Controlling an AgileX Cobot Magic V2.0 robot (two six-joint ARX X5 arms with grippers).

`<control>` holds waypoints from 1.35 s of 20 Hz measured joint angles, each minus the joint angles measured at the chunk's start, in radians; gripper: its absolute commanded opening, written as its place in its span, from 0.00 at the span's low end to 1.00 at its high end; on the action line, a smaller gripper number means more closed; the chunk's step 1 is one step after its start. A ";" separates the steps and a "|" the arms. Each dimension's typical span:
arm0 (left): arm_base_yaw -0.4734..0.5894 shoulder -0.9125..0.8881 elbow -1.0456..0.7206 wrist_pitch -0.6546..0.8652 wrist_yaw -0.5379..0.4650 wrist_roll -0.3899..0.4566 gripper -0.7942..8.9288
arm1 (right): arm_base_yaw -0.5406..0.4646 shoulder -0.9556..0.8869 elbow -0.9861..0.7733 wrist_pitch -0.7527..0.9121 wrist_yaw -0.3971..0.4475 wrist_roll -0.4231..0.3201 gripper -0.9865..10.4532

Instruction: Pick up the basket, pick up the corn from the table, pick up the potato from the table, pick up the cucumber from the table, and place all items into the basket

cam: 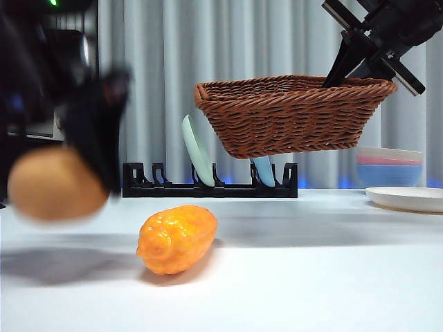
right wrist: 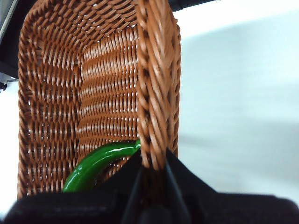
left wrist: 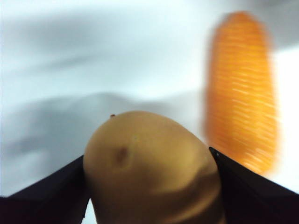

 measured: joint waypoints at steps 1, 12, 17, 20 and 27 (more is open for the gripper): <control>-0.011 -0.065 0.020 -0.008 0.023 0.000 0.07 | 0.005 0.000 0.000 -0.001 0.004 0.000 0.08; -0.003 0.130 0.629 0.060 -0.091 0.217 0.07 | 0.163 0.000 0.000 -0.017 0.006 0.006 0.08; 0.006 0.444 0.726 -0.019 -0.160 0.344 0.09 | 0.195 0.000 0.000 -0.032 0.003 0.006 0.08; 0.007 0.476 0.724 -0.060 -0.163 0.389 0.63 | 0.190 0.000 0.000 -0.065 0.014 0.008 0.08; 0.008 0.463 0.748 -0.038 -0.141 0.402 0.79 | 0.189 0.000 0.000 -0.058 0.008 0.008 0.08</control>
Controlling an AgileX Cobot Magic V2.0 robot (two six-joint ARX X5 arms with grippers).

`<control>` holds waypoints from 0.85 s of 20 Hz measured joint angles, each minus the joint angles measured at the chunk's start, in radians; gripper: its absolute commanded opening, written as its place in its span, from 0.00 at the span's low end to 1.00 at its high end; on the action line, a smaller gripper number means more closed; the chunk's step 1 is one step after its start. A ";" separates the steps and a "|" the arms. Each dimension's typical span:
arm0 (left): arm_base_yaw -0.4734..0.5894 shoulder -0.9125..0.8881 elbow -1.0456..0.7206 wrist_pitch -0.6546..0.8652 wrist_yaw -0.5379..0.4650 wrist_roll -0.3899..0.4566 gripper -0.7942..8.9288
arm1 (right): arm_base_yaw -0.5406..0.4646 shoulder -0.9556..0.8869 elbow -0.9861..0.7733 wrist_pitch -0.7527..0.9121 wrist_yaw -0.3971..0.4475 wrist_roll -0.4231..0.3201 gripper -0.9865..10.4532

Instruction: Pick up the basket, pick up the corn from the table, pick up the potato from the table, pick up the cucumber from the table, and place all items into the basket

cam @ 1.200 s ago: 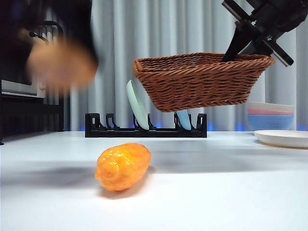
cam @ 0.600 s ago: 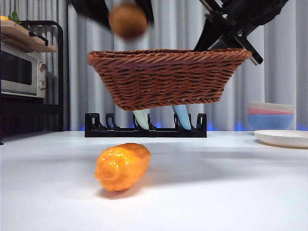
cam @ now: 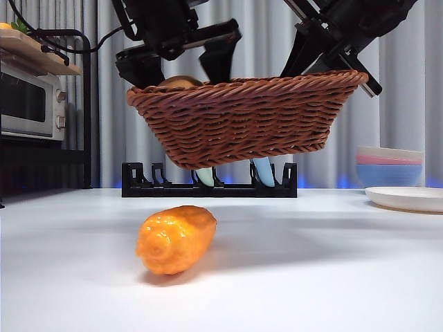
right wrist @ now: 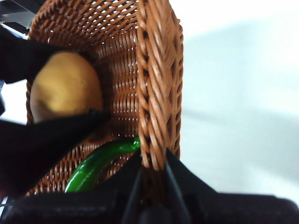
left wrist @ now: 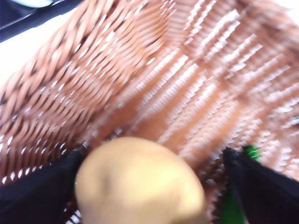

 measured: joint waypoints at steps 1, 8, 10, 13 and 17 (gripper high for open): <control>0.000 0.000 0.011 -0.001 0.013 -0.008 0.79 | 0.000 0.000 0.000 0.000 0.000 0.000 0.08; -0.034 -0.077 0.221 -0.277 0.059 -0.026 0.79 | -0.027 0.000 0.000 0.031 0.020 0.000 0.08; -0.058 -0.175 0.240 -0.388 0.103 -0.026 0.79 | -0.076 0.000 0.000 0.061 0.017 0.001 0.08; -0.097 -0.285 0.246 -0.595 0.113 -0.026 0.78 | -0.161 0.000 0.000 0.071 0.018 0.003 0.08; -0.206 -0.321 0.185 -0.668 0.119 -0.038 0.63 | -0.234 0.000 0.000 0.072 0.007 0.004 0.08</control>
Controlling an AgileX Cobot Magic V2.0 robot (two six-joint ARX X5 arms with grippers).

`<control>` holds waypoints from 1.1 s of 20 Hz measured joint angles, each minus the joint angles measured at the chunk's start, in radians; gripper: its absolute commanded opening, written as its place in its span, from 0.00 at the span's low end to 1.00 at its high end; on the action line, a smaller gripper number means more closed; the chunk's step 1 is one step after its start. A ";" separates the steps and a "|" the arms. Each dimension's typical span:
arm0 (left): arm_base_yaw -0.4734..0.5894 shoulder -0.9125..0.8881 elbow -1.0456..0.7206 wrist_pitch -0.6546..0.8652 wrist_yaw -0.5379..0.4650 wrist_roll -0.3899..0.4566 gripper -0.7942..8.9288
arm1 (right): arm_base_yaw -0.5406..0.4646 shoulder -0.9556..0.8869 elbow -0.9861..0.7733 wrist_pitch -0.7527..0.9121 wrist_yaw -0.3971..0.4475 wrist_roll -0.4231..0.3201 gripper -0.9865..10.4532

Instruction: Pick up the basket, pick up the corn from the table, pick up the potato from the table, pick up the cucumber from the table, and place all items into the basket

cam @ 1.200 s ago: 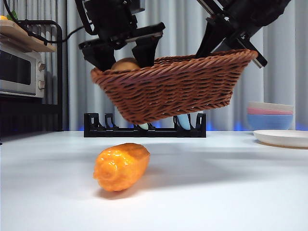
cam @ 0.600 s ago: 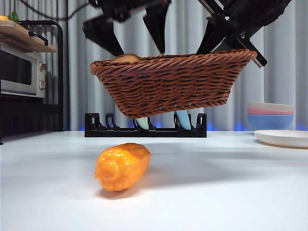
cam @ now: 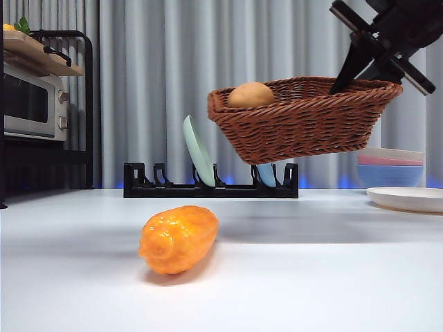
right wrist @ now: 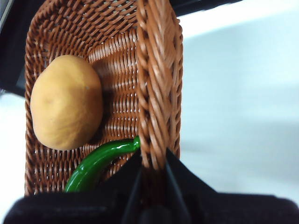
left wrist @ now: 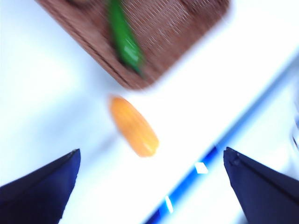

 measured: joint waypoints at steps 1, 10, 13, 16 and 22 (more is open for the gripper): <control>-0.036 -0.004 -0.040 0.008 0.000 -0.014 0.63 | -0.015 0.000 0.000 0.000 -0.020 0.000 0.08; -0.074 0.019 -0.639 0.593 -0.047 -0.264 0.63 | -0.042 0.000 0.001 0.006 -0.068 0.000 0.08; -0.005 0.090 -0.698 0.702 -0.047 -0.298 0.63 | -0.042 0.000 0.001 0.008 -0.068 0.000 0.08; 0.034 0.186 -0.699 0.787 -0.045 -0.304 0.63 | -0.042 0.000 0.001 0.008 -0.068 0.000 0.08; 0.043 0.262 -0.699 0.805 -0.042 -0.302 0.19 | -0.042 0.000 0.001 0.008 -0.068 0.000 0.08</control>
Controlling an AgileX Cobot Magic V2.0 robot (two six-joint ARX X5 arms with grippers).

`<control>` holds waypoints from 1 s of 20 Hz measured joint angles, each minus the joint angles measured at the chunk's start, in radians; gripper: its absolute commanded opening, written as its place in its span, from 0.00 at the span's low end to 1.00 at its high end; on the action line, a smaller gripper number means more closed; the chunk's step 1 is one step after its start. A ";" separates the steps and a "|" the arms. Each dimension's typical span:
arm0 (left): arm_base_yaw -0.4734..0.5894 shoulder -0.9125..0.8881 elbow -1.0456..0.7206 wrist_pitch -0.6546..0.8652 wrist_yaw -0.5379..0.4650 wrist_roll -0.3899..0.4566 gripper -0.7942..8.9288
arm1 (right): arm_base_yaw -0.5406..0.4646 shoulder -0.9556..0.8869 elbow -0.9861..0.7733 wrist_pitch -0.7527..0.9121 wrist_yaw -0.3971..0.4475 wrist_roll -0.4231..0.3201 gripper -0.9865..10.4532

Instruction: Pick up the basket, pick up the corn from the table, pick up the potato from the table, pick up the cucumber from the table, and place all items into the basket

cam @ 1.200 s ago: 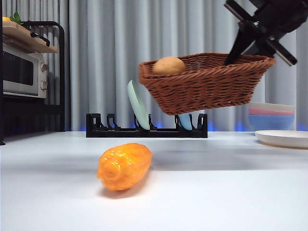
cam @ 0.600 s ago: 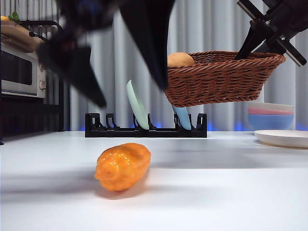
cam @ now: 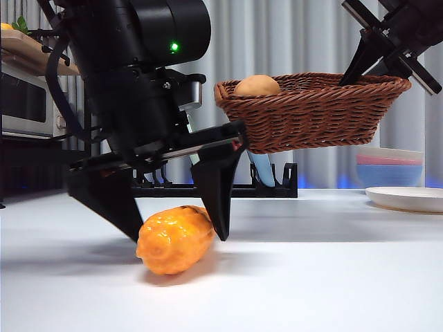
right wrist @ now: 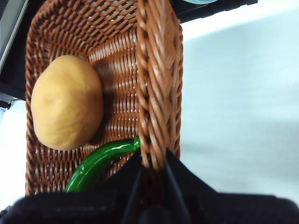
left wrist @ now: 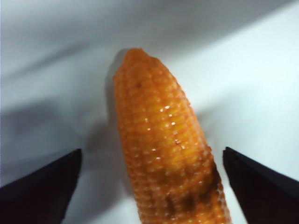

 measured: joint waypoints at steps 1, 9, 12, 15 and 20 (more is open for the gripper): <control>0.000 0.000 0.000 0.008 -0.002 0.014 0.08 | 0.000 0.000 0.000 0.000 0.000 0.000 0.08; -0.027 -0.128 -0.002 -0.188 0.027 0.101 0.07 | 0.010 0.000 0.000 0.000 0.000 0.000 0.08; -0.140 -0.406 0.002 -0.253 0.031 0.093 0.07 | 0.029 0.000 0.000 -0.006 0.000 0.000 0.08; -0.206 -0.647 0.056 -0.161 -0.022 0.046 0.07 | 0.070 0.000 0.000 -0.006 0.008 0.000 0.08; -0.106 -0.577 0.196 -0.024 -0.154 0.084 0.07 | 0.202 0.000 0.000 -0.007 0.017 0.000 0.08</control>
